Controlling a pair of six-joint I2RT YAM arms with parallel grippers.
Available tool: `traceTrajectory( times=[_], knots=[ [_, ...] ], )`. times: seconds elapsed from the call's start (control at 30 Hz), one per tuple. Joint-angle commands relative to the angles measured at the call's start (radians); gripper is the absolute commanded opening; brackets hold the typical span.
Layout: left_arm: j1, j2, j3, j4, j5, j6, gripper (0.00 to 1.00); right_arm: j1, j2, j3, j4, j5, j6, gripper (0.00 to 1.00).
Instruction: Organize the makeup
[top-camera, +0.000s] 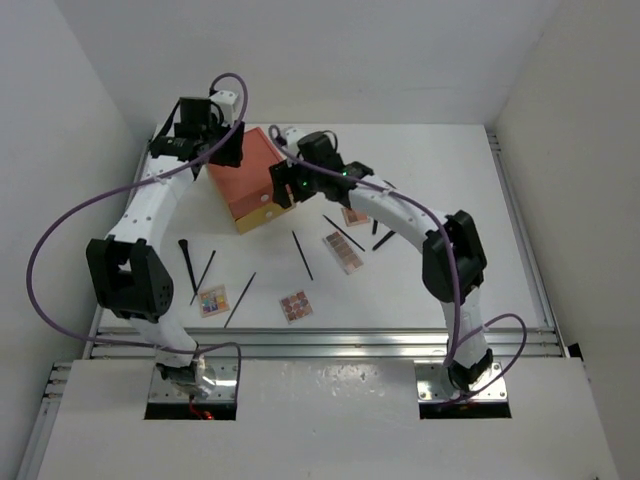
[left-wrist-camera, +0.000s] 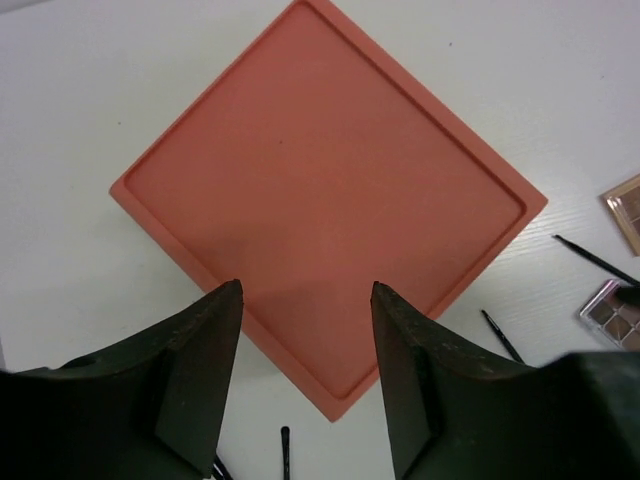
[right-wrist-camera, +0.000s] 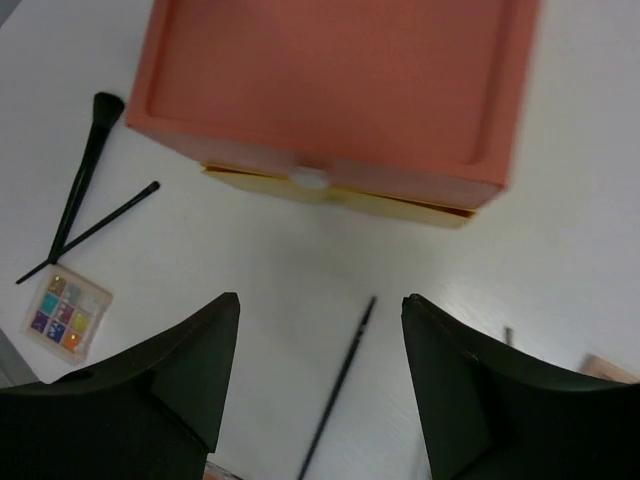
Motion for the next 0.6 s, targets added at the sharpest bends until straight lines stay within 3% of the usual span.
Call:
traceTrajectory(
  times=[0.0,0.2,0.57],
  knots=[
    [0.015,0.046,0.054,0.01,0.066,-0.015,0.59,0.067,0.038,-0.021,0.185,0.042,0.076,0.66],
    [0.015,0.12,-0.006,0.145,0.038,-0.062,0.54,0.108,0.126,0.015,0.24,0.116,0.072,0.62],
    [-0.005,0.075,-0.21,0.278,-0.045,-0.094,0.52,0.157,0.201,0.035,0.338,0.275,0.033,0.53]
  ],
)
